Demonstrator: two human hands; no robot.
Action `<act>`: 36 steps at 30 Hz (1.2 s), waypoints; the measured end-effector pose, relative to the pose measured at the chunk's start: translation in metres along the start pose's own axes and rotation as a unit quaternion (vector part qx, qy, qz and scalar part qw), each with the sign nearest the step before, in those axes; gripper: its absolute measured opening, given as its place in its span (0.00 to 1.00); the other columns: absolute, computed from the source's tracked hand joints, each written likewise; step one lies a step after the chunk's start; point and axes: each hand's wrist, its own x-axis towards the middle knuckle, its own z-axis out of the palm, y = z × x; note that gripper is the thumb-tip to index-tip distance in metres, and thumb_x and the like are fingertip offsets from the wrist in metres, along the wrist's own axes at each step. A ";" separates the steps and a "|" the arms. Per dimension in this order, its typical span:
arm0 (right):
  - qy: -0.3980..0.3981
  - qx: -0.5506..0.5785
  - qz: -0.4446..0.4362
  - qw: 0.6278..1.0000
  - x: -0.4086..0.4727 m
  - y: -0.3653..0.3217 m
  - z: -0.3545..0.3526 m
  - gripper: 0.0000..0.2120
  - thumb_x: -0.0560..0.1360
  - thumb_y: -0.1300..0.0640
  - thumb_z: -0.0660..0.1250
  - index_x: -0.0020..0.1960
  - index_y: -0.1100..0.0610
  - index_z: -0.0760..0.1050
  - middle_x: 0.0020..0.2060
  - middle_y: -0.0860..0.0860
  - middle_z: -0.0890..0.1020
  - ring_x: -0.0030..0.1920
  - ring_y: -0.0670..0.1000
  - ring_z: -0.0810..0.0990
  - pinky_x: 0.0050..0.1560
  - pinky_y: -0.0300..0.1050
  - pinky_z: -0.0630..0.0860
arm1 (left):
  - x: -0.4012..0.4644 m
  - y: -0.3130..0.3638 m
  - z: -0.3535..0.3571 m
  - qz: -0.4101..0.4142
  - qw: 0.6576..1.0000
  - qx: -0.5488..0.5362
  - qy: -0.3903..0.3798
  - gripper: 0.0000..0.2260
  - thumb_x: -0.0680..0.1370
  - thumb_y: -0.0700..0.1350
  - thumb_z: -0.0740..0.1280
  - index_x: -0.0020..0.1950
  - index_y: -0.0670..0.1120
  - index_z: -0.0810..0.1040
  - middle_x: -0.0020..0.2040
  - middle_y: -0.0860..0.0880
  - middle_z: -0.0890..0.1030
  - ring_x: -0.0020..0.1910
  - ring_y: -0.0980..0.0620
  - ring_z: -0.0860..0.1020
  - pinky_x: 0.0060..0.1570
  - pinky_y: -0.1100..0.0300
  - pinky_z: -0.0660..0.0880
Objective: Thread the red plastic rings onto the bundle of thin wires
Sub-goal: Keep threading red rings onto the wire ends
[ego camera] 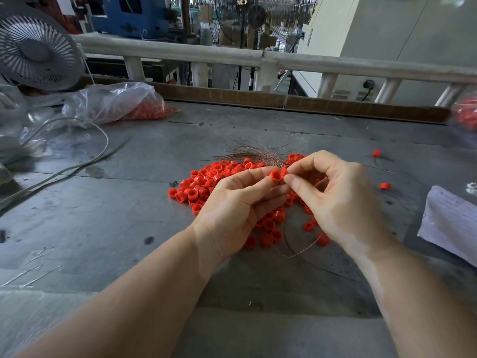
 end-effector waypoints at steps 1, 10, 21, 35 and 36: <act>0.003 -0.004 -0.006 1.000 0.000 0.000 0.000 0.06 0.71 0.63 0.72 0.41 0.53 0.79 0.34 0.44 0.78 0.33 0.35 0.75 0.34 0.24 0.67 | 0.000 0.000 0.000 0.001 1.000 0.002 0.001 0.09 0.67 0.39 0.67 0.46 0.40 0.80 0.39 0.45 0.84 0.39 0.55 0.83 0.43 0.63 0.80; -0.001 -0.113 -0.104 0.988 -0.001 0.000 -0.002 0.00 0.71 0.63 0.71 0.41 0.60 0.80 0.36 0.51 0.79 0.36 0.50 0.77 0.38 0.44 0.74 | -0.001 -0.001 0.003 0.024 0.999 0.042 0.021 0.06 0.75 0.34 0.63 0.48 0.39 0.79 0.39 0.46 0.83 0.39 0.54 0.82 0.43 0.63 0.80; -0.016 -0.181 -0.143 0.973 -0.002 -0.004 -0.003 0.04 0.72 0.61 0.67 0.39 0.61 0.79 0.36 0.53 0.79 0.37 0.54 0.77 0.37 0.47 0.75 | 0.000 -0.006 0.004 0.063 0.989 0.124 0.041 0.07 0.77 0.33 0.62 0.50 0.40 0.78 0.45 0.43 0.82 0.44 0.49 0.81 0.50 0.59 0.79; -0.022 -0.200 -0.150 0.968 -0.003 -0.004 0.000 0.04 0.72 0.63 0.67 0.39 0.62 0.78 0.36 0.55 0.78 0.37 0.56 0.77 0.40 0.46 0.72 | 0.001 -0.009 0.002 0.106 0.983 0.142 0.042 0.08 0.78 0.32 0.62 0.50 0.40 0.79 0.43 0.45 0.83 0.43 0.51 0.83 0.46 0.61 0.80; -0.024 -0.201 -0.147 0.968 -0.003 -0.004 0.001 0.04 0.72 0.64 0.68 0.39 0.63 0.78 0.36 0.56 0.78 0.37 0.56 0.77 0.40 0.45 0.71 | 0.000 -0.010 0.002 0.109 0.982 0.146 0.044 0.08 0.78 0.32 0.62 0.50 0.39 0.79 0.43 0.45 0.83 0.43 0.51 0.83 0.46 0.61 0.79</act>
